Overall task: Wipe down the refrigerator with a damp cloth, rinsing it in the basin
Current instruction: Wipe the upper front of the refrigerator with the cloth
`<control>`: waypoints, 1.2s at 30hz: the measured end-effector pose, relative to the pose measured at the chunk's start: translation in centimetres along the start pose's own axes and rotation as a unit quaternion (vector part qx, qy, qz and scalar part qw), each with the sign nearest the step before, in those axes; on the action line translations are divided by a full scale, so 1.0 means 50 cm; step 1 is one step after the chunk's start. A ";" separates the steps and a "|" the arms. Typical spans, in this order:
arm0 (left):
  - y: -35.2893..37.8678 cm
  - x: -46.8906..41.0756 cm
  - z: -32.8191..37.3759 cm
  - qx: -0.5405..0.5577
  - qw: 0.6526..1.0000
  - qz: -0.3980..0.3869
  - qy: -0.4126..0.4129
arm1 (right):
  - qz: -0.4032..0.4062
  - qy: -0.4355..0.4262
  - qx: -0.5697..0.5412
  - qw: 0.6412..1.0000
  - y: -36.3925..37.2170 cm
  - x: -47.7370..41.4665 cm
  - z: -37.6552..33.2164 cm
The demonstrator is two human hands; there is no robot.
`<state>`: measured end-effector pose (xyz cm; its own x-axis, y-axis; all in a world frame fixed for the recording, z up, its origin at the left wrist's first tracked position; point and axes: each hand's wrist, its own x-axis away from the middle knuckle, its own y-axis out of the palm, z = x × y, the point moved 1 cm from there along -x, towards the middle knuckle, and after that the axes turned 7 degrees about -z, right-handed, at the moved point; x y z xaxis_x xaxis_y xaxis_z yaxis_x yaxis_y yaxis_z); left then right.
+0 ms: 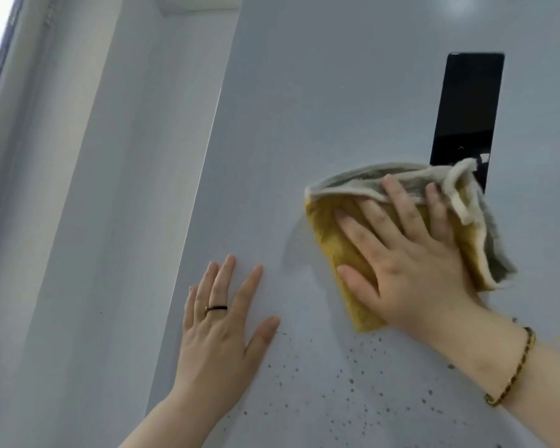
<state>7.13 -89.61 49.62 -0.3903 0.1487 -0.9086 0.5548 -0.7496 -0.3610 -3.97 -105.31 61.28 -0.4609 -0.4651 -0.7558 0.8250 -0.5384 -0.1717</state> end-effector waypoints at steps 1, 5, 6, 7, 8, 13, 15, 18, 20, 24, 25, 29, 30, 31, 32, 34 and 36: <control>0.001 -0.002 0.001 0.002 1.000 -0.002 -0.002 | -0.002 -0.047 0.001 0.999 0.006 0.024 -0.015; 0.005 -0.001 0.003 0.029 1.000 0.008 -0.006 | -0.023 -0.166 -0.002 0.986 0.002 0.057 0.001; 0.008 0.000 0.003 0.046 0.999 0.013 -0.008 | -0.023 -0.154 0.014 0.988 -0.004 0.050 0.023; 0.010 0.001 0.003 0.060 0.998 0.018 -0.011 | -0.013 -0.123 0.031 0.992 -0.010 0.041 0.048; 0.008 0.001 0.004 0.075 0.997 0.021 -0.014 | -0.004 -0.073 0.047 0.996 -0.018 0.030 0.076; -0.001 -0.006 0.055 0.116 0.992 0.008 0.053 | -0.006 0.195 0.024 0.981 -0.054 0.042 0.158; 0.000 -0.011 0.082 0.103 0.992 -0.005 0.071 | -0.010 0.138 0.037 0.990 -0.041 0.079 0.121; -0.009 -0.019 0.128 0.083 0.995 -0.046 0.029 | -0.016 -0.030 0.029 0.999 -0.019 0.136 0.064; -0.019 -0.021 0.158 0.094 0.989 -0.105 -0.044 | -0.012 -0.101 0.017 0.995 -0.019 0.150 0.071; -0.031 -0.029 0.204 0.105 0.980 -0.120 -0.115 | -0.013 -0.016 0.051 0.998 -0.048 0.135 0.177; -0.033 -0.032 0.218 0.109 0.979 -0.121 -0.125 | -0.011 0.045 0.059 0.997 -0.059 0.135 0.210; -0.038 -0.035 0.249 0.126 0.972 -0.126 -0.151 | 0.015 0.204 0.031 0.978 -0.064 0.174 0.223; -0.040 -0.035 0.256 0.133 0.971 -0.122 -0.155 | 0.019 0.201 0.033 0.979 -0.060 0.193 0.207; -0.042 -0.036 0.261 0.139 0.970 -0.120 -0.159 | 0.014 0.183 0.038 0.982 -0.054 0.212 0.189; -0.043 -0.035 0.267 0.142 0.969 -0.123 -0.164 | 0.003 0.154 0.045 0.987 -0.052 0.236 0.173; -0.045 -0.035 0.276 0.134 0.971 -0.122 -0.156 | -0.018 0.071 0.046 0.996 -0.054 0.270 0.162; -0.047 -0.033 0.290 0.120 0.977 -0.126 -0.121 | -0.032 0.007 0.055 0.998 -0.061 0.269 0.191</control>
<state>-4.17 -97.44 55.01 -0.6709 0.2122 -0.7106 0.2417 -0.8433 -0.4801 -15.82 -116.65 57.67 -0.5058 -0.4177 -0.7548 0.7530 -0.6406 -0.1502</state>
